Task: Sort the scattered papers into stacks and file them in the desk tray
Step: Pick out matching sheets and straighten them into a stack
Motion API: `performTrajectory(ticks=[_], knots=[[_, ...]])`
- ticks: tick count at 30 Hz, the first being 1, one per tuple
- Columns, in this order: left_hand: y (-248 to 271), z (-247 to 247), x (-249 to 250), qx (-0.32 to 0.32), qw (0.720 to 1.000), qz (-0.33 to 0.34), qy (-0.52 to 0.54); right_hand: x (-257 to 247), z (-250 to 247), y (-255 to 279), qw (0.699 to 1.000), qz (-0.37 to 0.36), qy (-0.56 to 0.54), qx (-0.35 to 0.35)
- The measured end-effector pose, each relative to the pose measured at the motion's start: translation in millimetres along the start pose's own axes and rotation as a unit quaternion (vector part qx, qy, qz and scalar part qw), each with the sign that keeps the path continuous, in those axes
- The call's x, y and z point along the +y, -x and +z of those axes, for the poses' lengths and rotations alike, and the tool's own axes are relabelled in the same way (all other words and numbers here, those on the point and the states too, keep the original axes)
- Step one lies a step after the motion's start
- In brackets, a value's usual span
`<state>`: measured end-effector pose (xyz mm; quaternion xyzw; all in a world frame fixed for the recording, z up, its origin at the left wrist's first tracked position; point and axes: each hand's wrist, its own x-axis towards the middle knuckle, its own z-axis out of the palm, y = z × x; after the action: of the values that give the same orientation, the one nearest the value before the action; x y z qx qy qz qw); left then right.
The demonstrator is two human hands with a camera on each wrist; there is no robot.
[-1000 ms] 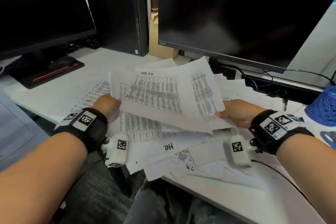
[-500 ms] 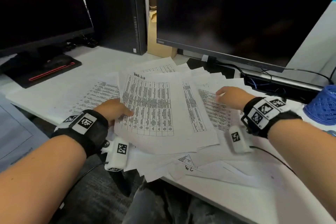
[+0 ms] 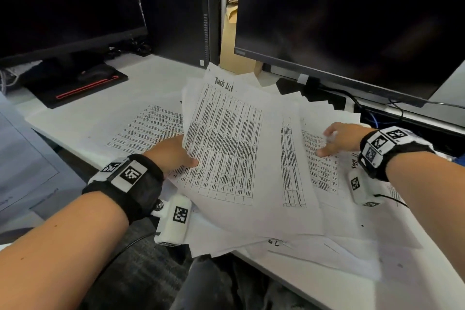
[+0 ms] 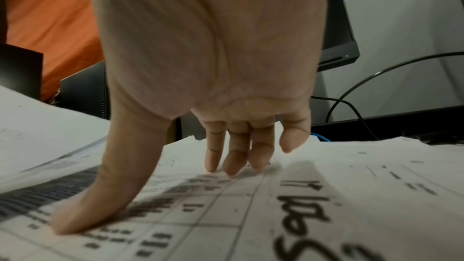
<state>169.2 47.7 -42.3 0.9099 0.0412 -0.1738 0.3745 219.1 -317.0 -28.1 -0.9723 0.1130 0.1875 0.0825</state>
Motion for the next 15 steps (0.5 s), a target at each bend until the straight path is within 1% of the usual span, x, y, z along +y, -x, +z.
performTrajectory(ticks=[3,6,9,12,15], knots=[[2.9,-0.2,2.8,0.006,1.0,-0.009,-0.009,-1.8,-0.1,-1.7,0.999,-0.012,0.037,0.021],[4.5,-1.6,2.5,0.005,1.0,-0.022,-0.013,0.0,-0.5,-2.7,1.0,-0.027,-0.007,0.009],[5.2,-2.1,1.2,0.005,1.0,-0.024,-0.006,4.4,-1.7,-2.5,0.999,-0.021,-0.033,-0.002],[7.3,-2.1,1.0,0.0,1.0,-0.025,0.004,6.3,-3.3,-2.7,0.999,-0.023,0.019,0.025],[11.0,-1.1,-0.6,0.007,1.0,-0.018,0.024,13.0,-14.0,5.9,0.996,-0.003,0.076,0.056]])
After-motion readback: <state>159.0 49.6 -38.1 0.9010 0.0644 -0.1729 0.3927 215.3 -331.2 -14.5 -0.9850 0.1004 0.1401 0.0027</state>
